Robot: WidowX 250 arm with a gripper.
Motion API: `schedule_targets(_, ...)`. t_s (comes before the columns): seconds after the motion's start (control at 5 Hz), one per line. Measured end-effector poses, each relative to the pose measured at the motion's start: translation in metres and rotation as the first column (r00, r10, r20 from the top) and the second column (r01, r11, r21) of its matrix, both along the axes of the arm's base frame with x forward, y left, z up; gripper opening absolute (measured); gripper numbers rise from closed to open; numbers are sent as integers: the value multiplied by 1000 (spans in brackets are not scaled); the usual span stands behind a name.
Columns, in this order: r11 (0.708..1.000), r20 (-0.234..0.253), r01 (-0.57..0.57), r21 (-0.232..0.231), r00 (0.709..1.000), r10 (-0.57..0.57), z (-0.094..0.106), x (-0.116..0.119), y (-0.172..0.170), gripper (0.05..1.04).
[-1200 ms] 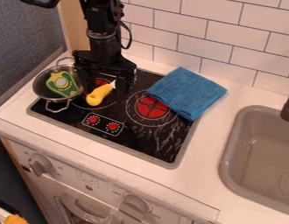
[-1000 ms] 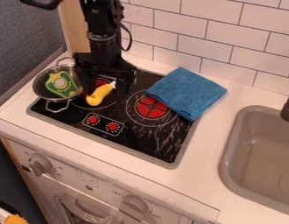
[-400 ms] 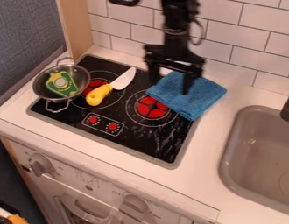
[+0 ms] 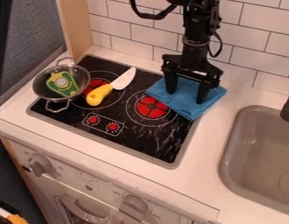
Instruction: Moved the blue cloth on the lower right edge of the burner
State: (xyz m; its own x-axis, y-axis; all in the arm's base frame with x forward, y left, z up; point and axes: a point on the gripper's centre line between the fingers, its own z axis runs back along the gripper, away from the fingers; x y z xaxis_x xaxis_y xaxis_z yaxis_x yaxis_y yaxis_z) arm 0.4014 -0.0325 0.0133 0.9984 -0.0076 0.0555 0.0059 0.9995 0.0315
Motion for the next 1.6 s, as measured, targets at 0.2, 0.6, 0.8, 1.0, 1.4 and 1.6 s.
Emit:
schedule_targets(0.2, 1000, -14, -5, 3, 1000, 5, -4, -3, 3, 1001)
schedule_targets(0.6, 999, -40, -41, -4, 998, 41, -9, -51, 12, 1001)
schedule_targets(0.8, 998, -58, -68, 9, 996, 68, -9, -93, 16, 1000)
schedule_targets(1.0, 998, -62, -56, 27, 996, 57, -8, -121, 13, 1000)
schedule_targets(1.4, 999, -105, -47, 10, 993, 47, -8, -160, 8, 1000)
schedule_targets(1.6, 999, -106, -46, -5, 993, 46, -3, -154, 7, 999)
